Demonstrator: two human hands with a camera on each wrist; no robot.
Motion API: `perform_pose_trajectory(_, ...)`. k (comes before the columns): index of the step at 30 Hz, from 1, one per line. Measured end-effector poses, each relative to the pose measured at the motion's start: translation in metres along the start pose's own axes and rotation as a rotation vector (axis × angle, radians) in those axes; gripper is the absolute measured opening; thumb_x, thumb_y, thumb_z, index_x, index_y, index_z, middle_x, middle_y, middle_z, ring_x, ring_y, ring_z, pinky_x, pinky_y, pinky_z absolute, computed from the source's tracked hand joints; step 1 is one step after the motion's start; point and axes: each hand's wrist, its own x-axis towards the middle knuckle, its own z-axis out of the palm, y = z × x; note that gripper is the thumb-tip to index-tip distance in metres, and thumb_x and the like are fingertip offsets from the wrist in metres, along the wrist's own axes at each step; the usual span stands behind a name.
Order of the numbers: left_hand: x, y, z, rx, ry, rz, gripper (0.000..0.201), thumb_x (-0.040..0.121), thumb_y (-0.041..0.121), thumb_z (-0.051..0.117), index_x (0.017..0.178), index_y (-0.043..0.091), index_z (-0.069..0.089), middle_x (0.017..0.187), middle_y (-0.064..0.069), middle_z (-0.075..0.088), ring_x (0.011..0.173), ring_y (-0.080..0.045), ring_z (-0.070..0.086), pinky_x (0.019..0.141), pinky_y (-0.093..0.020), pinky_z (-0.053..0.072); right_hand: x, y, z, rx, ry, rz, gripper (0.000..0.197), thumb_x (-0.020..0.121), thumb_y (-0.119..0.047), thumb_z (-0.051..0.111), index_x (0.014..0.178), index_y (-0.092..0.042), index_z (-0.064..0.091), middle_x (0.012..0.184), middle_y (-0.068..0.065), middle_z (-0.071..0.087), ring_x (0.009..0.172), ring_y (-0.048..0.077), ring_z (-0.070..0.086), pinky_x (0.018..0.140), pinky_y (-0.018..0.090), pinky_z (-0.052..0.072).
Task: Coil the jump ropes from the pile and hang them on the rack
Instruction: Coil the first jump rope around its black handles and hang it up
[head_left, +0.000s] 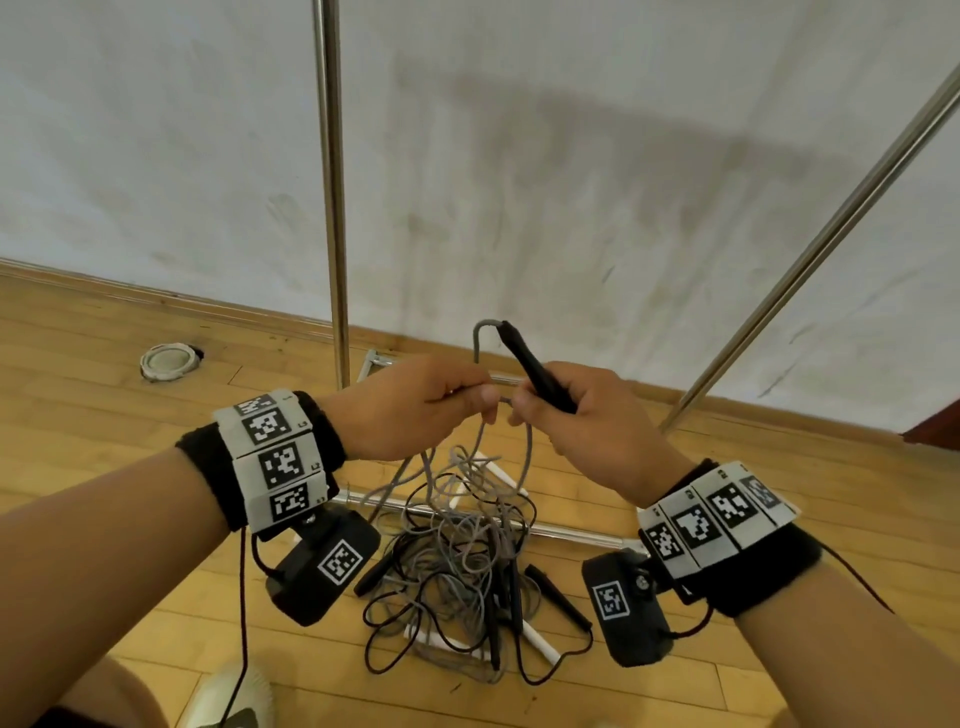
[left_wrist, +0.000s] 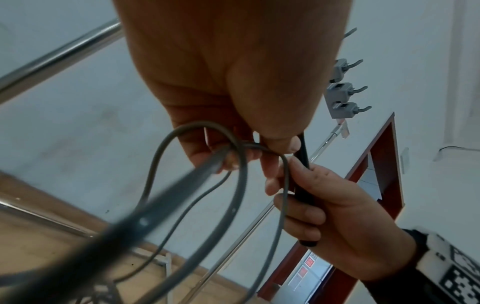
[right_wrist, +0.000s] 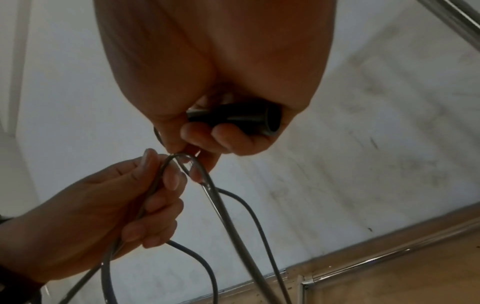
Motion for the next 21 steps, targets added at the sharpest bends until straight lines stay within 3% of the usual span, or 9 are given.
perform_pose_trajectory(2,-0.001,-0.001,-0.002,-0.012,0.033,0.009,0.027,0.103,0.033,0.045,0.087,0.025,0.066,0.057,0.01,0.052,0.053,-0.002,0.05,0.055,-0.025,0.045,0.001,0.0,0.002,0.041,-0.046,0.022,0.013,0.094,-0.029,0.064,0.084,-0.023,0.069,0.077,0.006,0.071,0.048,0.004,0.046,0.048,0.017,0.037)
perform_pose_trajectory(5,-0.003,-0.006,-0.003,-0.002,0.01,0.021,0.022,0.102,0.031,0.049,0.087,0.024,0.065,0.06,0.009,0.049,0.054,0.0,0.047,0.056,-0.016,0.042,0.003,0.0,0.005,-0.009,-0.054,0.015,0.018,0.093,-0.032,0.065,0.08,-0.019,0.065,0.055,-0.01,0.051,0.045,0.001,0.04,0.047,0.012,0.033)
perform_pose_trajectory(7,-0.005,-0.015,-0.003,0.043,-0.072,0.017,0.016,0.101,0.028,0.053,0.088,0.022,0.061,0.066,0.009,0.05,0.058,0.0,0.046,0.06,-0.012,0.04,0.006,0.0,0.003,-0.034,-0.009,0.007,0.022,0.092,-0.033,0.065,0.08,-0.014,0.063,0.051,-0.014,0.043,0.044,0.002,0.037,0.045,0.012,0.032)
perform_pose_trajectory(13,-0.01,-0.049,-0.007,0.271,-0.253,-0.143,0.007,0.099,0.024,0.054,0.097,0.025,0.061,0.094,0.01,0.062,0.085,-0.007,0.056,0.067,-0.009,0.04,0.013,0.003,-0.017,0.046,0.192,-0.029,0.018,0.093,-0.028,0.065,0.081,-0.016,0.064,0.05,-0.013,0.046,0.042,0.002,0.038,0.042,0.012,0.033)
perform_pose_trajectory(18,-0.008,-0.06,-0.013,0.27,-0.182,-0.195,0.008,0.101,0.031,0.052,0.096,0.032,0.058,0.094,0.017,0.062,0.084,0.003,0.056,0.068,-0.01,0.036,0.015,0.013,-0.032,0.017,0.311,-0.046,0.02,0.093,-0.03,0.065,0.076,-0.019,0.063,0.051,-0.012,0.045,0.044,0.004,0.037,0.043,0.014,0.033)
perform_pose_trajectory(21,-0.006,-0.059,-0.017,0.189,-0.14,-0.209,0.015,0.102,0.031,0.048,0.094,0.03,0.061,0.086,0.014,0.068,0.079,0.009,0.059,0.064,-0.008,0.039,0.015,0.022,-0.038,-0.051,0.35,-0.02,0.017,0.091,-0.031,0.067,0.075,-0.026,0.064,0.055,-0.016,0.05,0.047,0.003,0.041,0.047,0.016,0.036)
